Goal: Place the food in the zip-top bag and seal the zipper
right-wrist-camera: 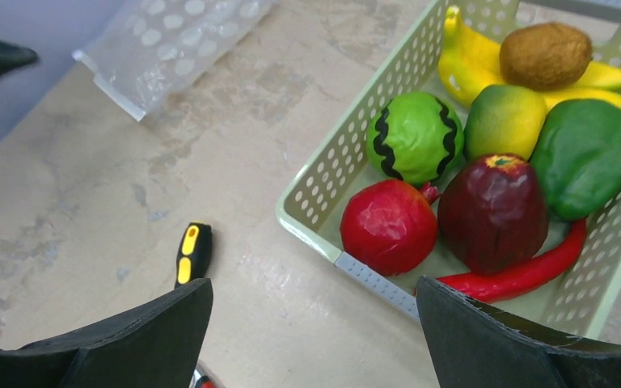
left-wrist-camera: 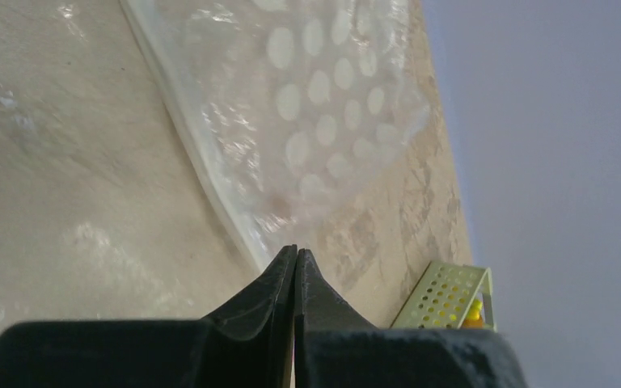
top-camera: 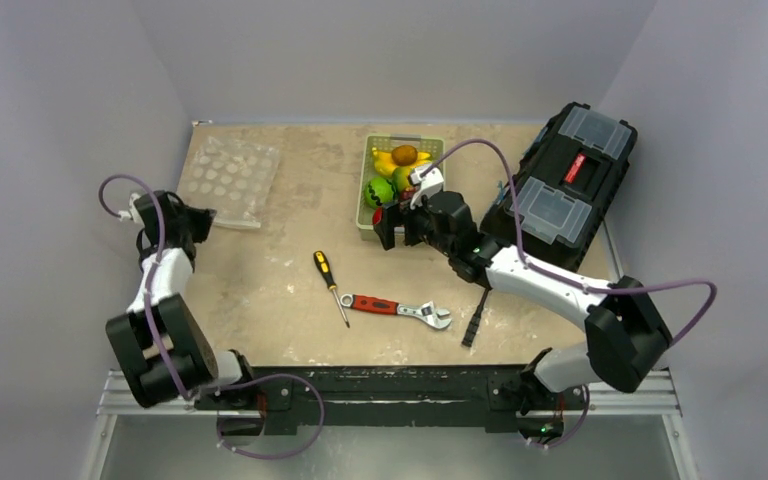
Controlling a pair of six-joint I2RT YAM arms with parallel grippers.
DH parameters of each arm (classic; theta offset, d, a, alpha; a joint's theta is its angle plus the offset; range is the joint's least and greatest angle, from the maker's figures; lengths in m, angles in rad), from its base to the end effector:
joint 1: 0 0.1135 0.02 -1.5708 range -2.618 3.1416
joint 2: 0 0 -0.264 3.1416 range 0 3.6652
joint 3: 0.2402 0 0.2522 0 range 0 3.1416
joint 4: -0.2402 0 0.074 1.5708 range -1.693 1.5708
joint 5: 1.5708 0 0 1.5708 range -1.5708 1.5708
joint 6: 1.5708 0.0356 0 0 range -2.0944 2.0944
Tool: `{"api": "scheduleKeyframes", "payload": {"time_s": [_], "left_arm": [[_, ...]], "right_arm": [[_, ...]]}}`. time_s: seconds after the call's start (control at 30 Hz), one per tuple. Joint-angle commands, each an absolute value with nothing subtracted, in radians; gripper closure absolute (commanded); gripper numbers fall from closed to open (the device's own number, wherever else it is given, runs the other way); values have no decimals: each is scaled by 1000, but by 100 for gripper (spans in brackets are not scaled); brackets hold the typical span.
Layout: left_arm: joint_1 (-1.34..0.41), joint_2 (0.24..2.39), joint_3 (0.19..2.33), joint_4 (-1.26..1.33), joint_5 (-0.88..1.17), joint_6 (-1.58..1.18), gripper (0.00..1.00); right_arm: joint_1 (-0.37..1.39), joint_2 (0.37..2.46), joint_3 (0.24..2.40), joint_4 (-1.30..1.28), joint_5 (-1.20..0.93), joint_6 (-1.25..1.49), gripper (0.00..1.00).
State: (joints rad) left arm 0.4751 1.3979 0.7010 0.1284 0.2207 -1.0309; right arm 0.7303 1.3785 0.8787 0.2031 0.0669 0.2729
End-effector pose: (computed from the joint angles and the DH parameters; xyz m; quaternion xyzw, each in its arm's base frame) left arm 0.2637 0.1269 0.2038 -0.5575 0.6722 -0.2239 0.4327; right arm 0.2385 0.2104 0.2759 -0.1628 0.7870 0.2623 0.5342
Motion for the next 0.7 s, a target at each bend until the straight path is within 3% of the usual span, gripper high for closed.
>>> {"api": "scheduleKeyframes", "payload": {"time_s": [0.0, 0.17, 0.3, 0.4, 0.43, 0.5, 0.67], "left_arm": [[363, 1156, 877, -440, -71, -858, 100], [349, 993, 979, -760, -163, -764, 100], [349, 822, 991, -858, -243, -700, 100], [356, 737, 913, -769, -56, -679, 100], [356, 731, 878, -704, 39, -689, 93], [356, 760, 830, -615, 151, -754, 63], [370, 959, 812, -488, 245, -880, 19]], "right_arm": [[803, 1443, 985, 114, 141, 258, 1], [937, 1521, 1102, 22, 242, 252, 1], [1027, 1541, 1165, -31, 258, 292, 1], [1053, 1522, 1166, -44, 220, 341, 1], [1056, 1507, 1153, -37, 215, 351, 1], [1058, 1474, 1128, -28, 223, 365, 1], [1057, 1378, 1038, -8, 280, 365, 1]]}}
